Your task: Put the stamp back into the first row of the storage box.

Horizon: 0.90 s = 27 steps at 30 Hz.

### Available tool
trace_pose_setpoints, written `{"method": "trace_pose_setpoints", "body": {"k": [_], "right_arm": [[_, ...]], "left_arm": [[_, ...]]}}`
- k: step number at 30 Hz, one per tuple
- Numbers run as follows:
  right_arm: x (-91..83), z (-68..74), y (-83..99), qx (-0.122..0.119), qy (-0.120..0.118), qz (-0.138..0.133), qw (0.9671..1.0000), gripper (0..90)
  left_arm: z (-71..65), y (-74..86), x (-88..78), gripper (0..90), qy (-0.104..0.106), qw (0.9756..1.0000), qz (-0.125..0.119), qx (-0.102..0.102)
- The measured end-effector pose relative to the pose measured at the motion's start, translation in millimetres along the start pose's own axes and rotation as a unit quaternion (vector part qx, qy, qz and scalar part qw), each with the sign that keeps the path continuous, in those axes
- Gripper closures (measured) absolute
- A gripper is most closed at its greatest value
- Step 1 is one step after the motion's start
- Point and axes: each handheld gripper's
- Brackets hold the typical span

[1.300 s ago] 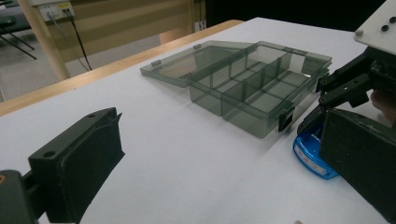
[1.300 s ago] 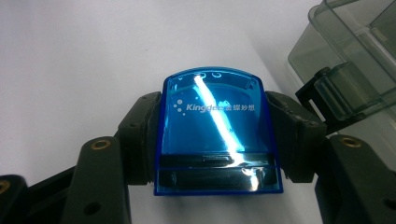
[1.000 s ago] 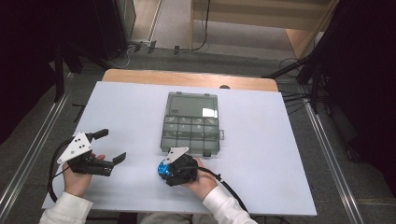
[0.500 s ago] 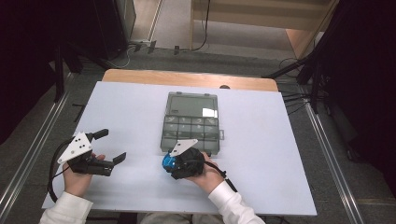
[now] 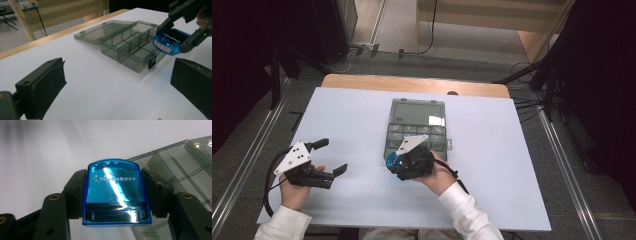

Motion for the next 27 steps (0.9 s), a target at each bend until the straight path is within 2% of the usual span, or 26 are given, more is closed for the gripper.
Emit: {"method": "trace_pose_setpoints", "body": {"k": [17,27], "right_arm": [[-7.8,-36.8,-19.5,0.008,0.012,0.0,0.9999,42.7],[-9.9,-58.1,-22.0,0.013,0.019,0.006,0.9997,42.6]], "left_arm": [[1.3,0.5,-0.8,0.0,0.0,1.0,0.0,-0.006],[1.6,0.7,-0.6,0.0,0.0,1.0,0.0,-0.007]]}}
Point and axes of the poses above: each handheld gripper's, and its own axes: x roughly forward along the jaws, y roughly out of its underside, z roughly to its left, and after that the axes turned 7 degrees about x, right-handed
